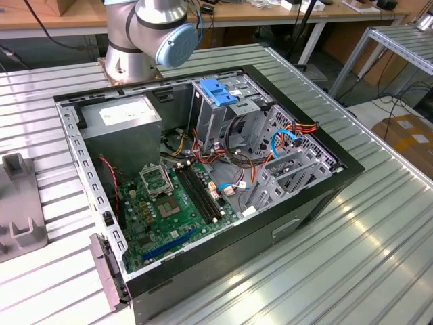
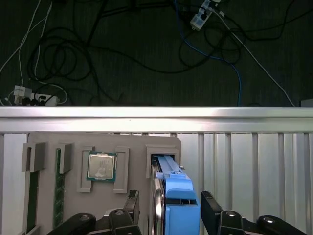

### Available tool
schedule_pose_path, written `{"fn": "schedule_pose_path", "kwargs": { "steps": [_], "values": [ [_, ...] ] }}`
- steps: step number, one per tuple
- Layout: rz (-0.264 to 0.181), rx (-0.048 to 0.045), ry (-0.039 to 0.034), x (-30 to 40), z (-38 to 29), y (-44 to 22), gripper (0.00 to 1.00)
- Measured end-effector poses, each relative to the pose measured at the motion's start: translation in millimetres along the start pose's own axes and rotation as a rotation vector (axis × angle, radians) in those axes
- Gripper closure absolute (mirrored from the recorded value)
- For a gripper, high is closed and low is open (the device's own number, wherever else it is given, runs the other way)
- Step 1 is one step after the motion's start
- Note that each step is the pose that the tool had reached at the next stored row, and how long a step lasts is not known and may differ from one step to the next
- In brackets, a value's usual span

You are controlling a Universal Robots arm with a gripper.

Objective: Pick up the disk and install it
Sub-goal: 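Pick up the disk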

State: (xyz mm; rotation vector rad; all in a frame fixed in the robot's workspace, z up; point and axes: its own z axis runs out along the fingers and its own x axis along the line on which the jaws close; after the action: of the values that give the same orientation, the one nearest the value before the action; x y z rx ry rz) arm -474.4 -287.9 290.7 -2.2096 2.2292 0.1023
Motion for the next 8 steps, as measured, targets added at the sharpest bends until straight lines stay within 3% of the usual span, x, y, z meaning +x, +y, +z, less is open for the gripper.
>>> {"fn": "schedule_pose_path", "kwargs": {
  "steps": [5,7,8],
  "values": [
    [0.000,0.0002,-0.0001,0.0,0.3,0.0,0.40],
    [0.000,0.0002,0.0000,0.0,0.3,0.0,0.59],
    [0.000,0.0002,-0.0001,0.0,0.4,0.0,0.59]
  ]
}}
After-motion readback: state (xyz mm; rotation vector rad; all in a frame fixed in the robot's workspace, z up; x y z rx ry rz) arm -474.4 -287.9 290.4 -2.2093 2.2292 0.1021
